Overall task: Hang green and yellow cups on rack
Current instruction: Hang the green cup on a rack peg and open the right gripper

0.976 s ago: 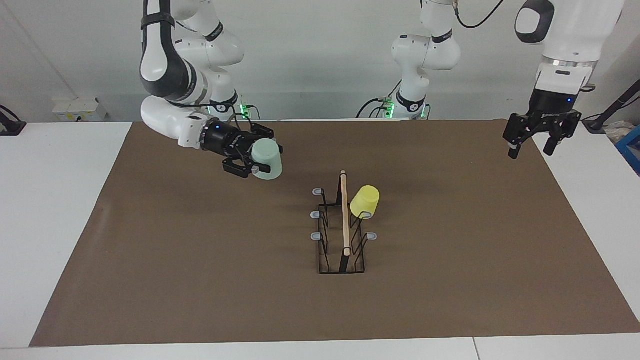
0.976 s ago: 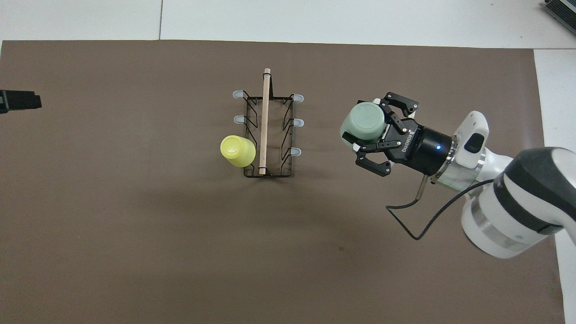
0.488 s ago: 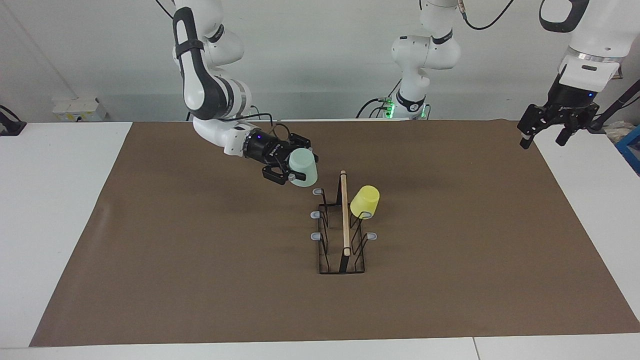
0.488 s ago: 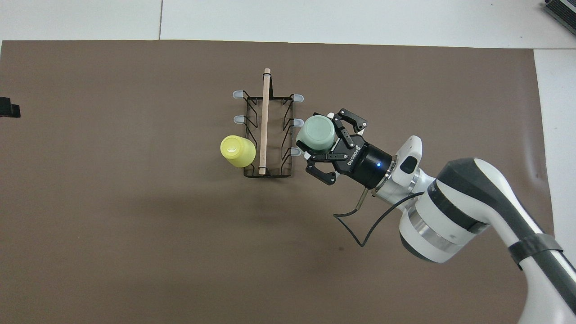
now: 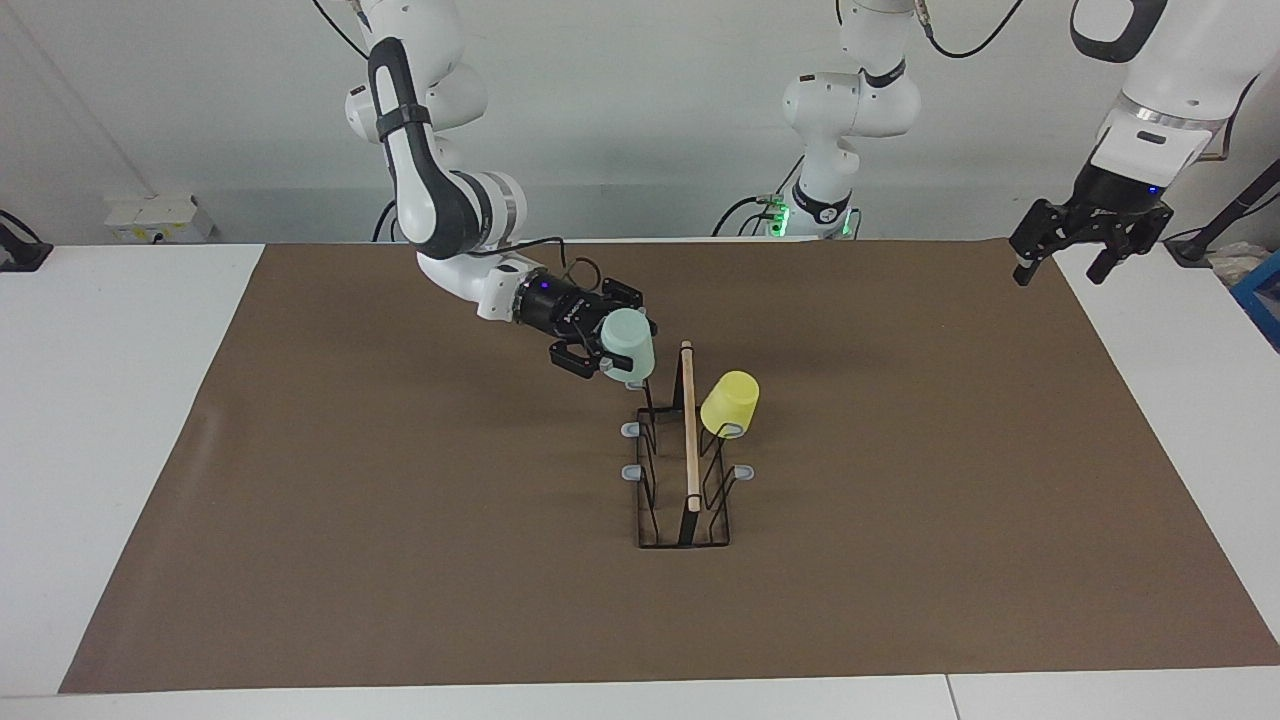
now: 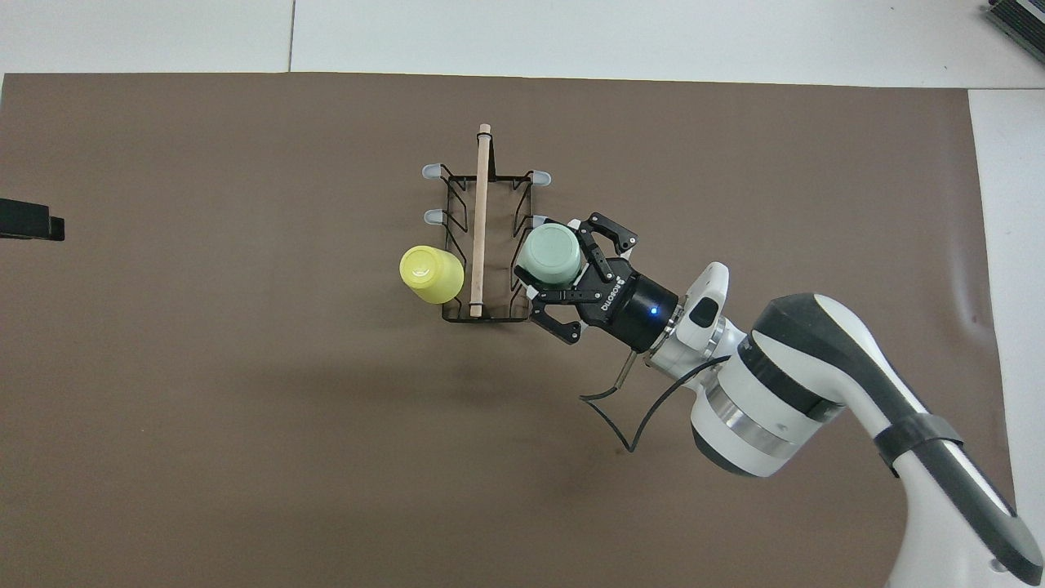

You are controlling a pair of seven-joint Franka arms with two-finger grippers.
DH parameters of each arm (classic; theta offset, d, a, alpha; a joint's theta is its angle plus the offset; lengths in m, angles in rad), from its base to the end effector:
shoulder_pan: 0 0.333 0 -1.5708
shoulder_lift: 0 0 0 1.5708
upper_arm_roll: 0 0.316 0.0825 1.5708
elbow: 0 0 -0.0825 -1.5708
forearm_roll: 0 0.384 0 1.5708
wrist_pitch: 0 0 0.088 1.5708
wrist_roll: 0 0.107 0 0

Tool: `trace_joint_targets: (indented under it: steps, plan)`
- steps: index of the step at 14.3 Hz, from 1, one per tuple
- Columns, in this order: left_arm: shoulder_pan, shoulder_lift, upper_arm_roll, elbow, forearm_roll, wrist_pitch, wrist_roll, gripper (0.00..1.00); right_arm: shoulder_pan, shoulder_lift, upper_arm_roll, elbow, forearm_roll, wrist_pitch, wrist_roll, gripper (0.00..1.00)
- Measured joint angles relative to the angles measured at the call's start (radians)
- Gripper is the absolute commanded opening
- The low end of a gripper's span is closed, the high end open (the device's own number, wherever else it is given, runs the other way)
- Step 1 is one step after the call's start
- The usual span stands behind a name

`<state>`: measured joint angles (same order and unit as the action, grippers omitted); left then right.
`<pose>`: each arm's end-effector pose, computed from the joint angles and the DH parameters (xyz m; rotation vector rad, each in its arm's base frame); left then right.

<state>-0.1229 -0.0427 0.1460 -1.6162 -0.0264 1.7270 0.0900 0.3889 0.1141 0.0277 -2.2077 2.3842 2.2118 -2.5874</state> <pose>0.5565 0.0123 0.6412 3.1068 -0.1001 0.2408 0.5118 0.2512 0.3617 -1.6036 -0.8441 -1.6081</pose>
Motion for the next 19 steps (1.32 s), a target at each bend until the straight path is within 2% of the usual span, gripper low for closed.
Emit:
trace_joint_targets:
  steps: [1, 3, 9, 14, 19]
  plan:
    - [0.035, 0.0, -0.05, -0.003, 0.0, -0.001, 0.0, 1.0, 0.0, 0.018, 0.0, -0.001, 0.027, -0.03, -0.021, 0.0]
    - [0.056, -0.001, -0.086, -0.011, 0.0, -0.012, 0.0, 1.0, 0.001, 0.064, 0.0, -0.001, 0.063, -0.081, -0.057, 0.0]
    - [0.064, -0.013, -0.11, -0.014, 0.0, -0.069, -0.001, 1.0, 0.026, 0.119, 0.0, -0.001, 0.128, -0.117, -0.114, 0.0]
    - [0.064, -0.02, -0.123, -0.008, 0.0, -0.103, -0.023, 1.0, 0.033, 0.18, -0.003, -0.004, 0.128, -0.177, -0.136, 0.0]
    - [0.066, -0.022, -0.116, 0.039, 0.0, -0.168, -0.027, 1.0, 0.032, 0.233, -0.011, -0.011, 0.128, -0.217, -0.144, 0.0]
